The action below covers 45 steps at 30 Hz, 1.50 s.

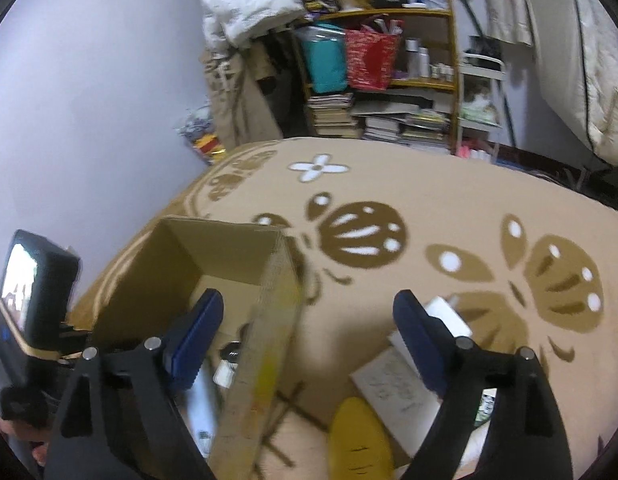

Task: Organize rigid objects
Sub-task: 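Carry the keys into the box with the right tool and drop them, then move the right tool over the items and grasp the white square adapter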

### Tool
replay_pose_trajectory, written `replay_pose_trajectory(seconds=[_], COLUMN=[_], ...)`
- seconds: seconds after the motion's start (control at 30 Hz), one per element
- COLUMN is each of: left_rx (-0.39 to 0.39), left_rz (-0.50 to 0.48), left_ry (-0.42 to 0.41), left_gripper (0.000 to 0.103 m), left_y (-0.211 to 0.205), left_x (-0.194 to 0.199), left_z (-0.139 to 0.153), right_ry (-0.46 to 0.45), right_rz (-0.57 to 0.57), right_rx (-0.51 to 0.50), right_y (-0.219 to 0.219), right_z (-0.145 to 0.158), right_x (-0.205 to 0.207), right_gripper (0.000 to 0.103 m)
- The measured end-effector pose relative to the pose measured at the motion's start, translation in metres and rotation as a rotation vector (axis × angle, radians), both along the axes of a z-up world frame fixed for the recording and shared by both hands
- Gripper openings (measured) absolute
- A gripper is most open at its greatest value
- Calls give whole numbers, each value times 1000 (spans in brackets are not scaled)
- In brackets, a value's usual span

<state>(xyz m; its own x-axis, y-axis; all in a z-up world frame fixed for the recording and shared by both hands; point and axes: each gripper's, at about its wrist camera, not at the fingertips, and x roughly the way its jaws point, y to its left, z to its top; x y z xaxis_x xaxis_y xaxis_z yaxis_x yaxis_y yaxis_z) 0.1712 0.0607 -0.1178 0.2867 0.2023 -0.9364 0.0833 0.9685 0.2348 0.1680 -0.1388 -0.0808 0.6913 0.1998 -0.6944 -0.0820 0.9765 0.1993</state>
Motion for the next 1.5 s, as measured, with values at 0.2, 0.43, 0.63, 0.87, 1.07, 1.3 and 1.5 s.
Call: replay_pose_trajectory(seconds=[0.2,0.43,0.63,0.87,1.07,1.3,1.5], left_rx=[-7,-6,-13,-13,-16,-6,-5], left_rz=[3,3,6,6,10,6,4], left_ry=[1,2,3,2,4,3,3], left_gripper=[14,14,14,14,14,14,14], left_y=[0,2,3,4,3,3,2], left_x=[0,0,1,0,0,1,1], left_z=[0,1,1,1,0,-2,-2], right_ry=[35,99,156,221,252,261,266], right_rz=[-61,-110,-133,-140,-154,-166,-165], right_rx=[6,-15,-42,-52,-88,-144,-175], right_y=[-28,-55,-68,-73,-72,-68,-65], right_z=[-19,-47,-66,-92,-108,-110,-110], right_x=[12,31,43,50,54,54,51], right_gripper=[92,92,92,92,89,86,85])
